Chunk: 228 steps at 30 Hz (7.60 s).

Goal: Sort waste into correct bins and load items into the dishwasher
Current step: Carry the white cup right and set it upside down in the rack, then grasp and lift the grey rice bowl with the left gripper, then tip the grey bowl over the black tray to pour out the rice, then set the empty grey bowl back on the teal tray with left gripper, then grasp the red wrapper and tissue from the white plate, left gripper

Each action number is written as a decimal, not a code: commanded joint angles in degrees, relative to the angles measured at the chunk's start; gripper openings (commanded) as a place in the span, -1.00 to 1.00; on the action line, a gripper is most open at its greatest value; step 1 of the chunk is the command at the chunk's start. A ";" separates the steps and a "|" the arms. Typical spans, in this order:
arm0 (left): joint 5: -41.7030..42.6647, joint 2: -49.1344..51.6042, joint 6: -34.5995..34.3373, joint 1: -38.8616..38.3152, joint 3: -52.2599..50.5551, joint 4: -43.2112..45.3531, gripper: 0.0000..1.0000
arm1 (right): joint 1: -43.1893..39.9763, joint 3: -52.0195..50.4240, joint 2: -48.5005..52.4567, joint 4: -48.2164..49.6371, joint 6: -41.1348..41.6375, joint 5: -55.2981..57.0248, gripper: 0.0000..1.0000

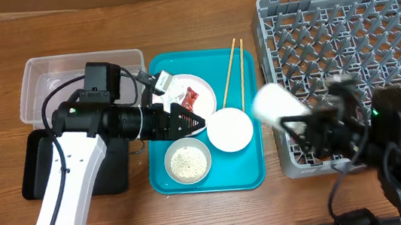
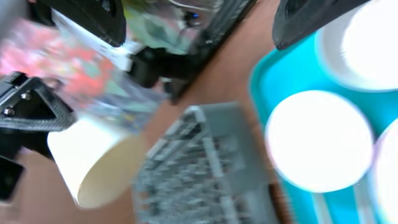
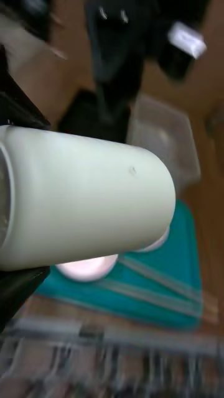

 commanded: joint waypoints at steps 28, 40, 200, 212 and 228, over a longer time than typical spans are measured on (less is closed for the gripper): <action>-37.33 -0.04 -10.14 -13.92 0.13 -4.70 0.47 | -1.97 9.27 18.86 -17.38 14.23 22.88 0.90; -43.06 -0.02 -14.21 -15.87 0.04 -4.94 0.36 | -1.84 10.84 15.76 -20.17 12.35 20.46 0.42; -76.28 7.78 -23.82 -25.94 1.01 14.43 0.39 | 0.68 10.84 15.78 -12.33 6.86 10.64 0.82; -63.98 25.62 -10.75 -22.91 0.94 26.05 0.21 | 0.68 10.84 15.78 -12.66 6.86 10.67 0.82; -65.09 24.44 -15.39 -21.49 11.89 15.43 -0.91 | 0.68 10.84 15.78 -12.87 6.86 10.67 0.82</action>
